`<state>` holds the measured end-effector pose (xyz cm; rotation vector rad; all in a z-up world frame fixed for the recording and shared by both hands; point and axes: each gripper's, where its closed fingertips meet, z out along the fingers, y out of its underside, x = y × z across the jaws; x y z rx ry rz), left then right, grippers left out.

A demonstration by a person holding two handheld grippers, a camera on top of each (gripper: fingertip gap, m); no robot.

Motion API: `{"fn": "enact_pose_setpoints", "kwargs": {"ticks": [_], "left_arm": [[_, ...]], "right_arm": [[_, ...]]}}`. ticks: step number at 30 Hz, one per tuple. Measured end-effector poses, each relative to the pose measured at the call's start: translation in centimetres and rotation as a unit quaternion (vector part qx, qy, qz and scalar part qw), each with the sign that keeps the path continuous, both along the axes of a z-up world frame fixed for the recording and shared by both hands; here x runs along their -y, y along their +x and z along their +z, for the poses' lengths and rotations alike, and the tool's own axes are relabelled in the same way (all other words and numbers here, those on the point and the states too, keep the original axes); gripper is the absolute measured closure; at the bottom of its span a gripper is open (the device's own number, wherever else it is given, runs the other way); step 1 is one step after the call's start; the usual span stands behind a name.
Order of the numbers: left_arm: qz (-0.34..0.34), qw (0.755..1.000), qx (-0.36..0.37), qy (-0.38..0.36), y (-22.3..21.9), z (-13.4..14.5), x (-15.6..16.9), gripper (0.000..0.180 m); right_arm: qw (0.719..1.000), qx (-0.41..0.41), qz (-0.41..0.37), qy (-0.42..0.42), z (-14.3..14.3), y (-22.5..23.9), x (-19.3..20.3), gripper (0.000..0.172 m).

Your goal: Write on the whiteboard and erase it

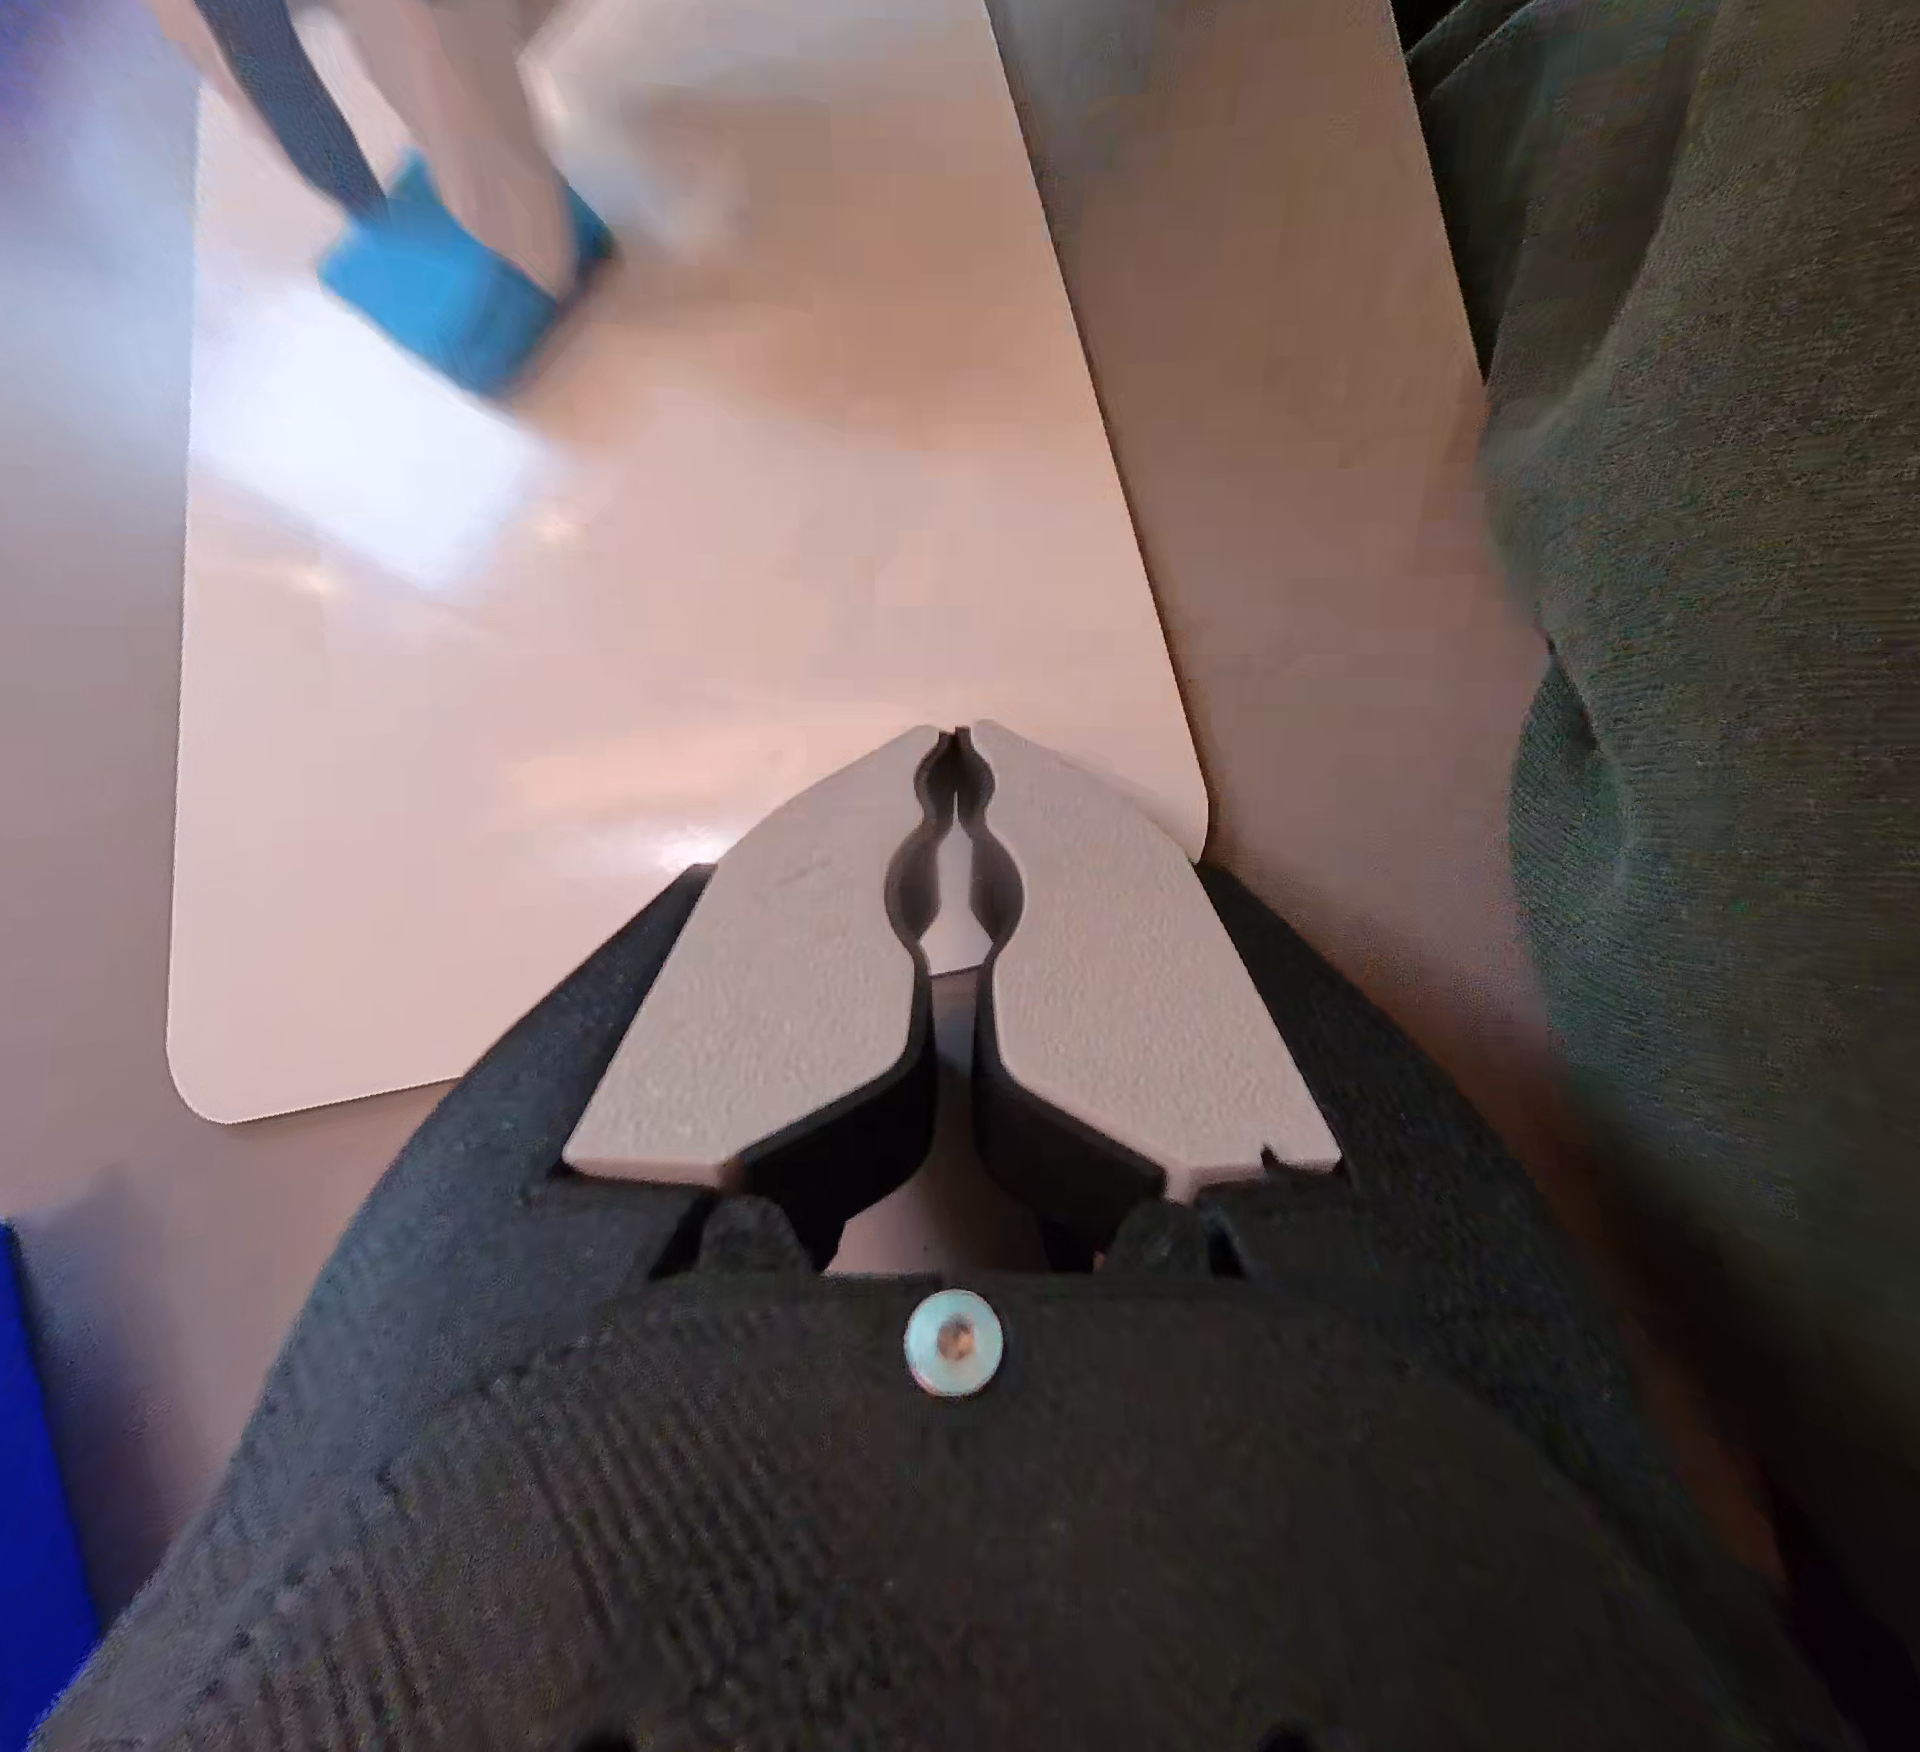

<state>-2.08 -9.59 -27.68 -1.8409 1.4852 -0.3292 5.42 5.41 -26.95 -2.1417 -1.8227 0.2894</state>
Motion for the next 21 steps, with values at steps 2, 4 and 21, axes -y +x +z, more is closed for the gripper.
{"fn": "enact_pose_setpoints", "kwargs": {"ticks": [2,4,21], "left_arm": [[0.002,1.000,-0.001,0.002,0.0,0.0,-0.1,0.180],[0.005,1.000,0.002,0.000,-0.1,0.0,-0.2,0.180],[0.009,1.000,0.000,0.001,-0.1,0.0,-0.3,0.180]], "right_arm": [[0.992,0.003,-0.122,-0.008,0.0,5.7,-6.6,0.123],[0.986,0.003,-0.165,-0.016,0.0,9.1,-8.2,0.123],[0.991,0.005,-0.131,0.004,0.0,9.9,-2.1,0.123]]}}
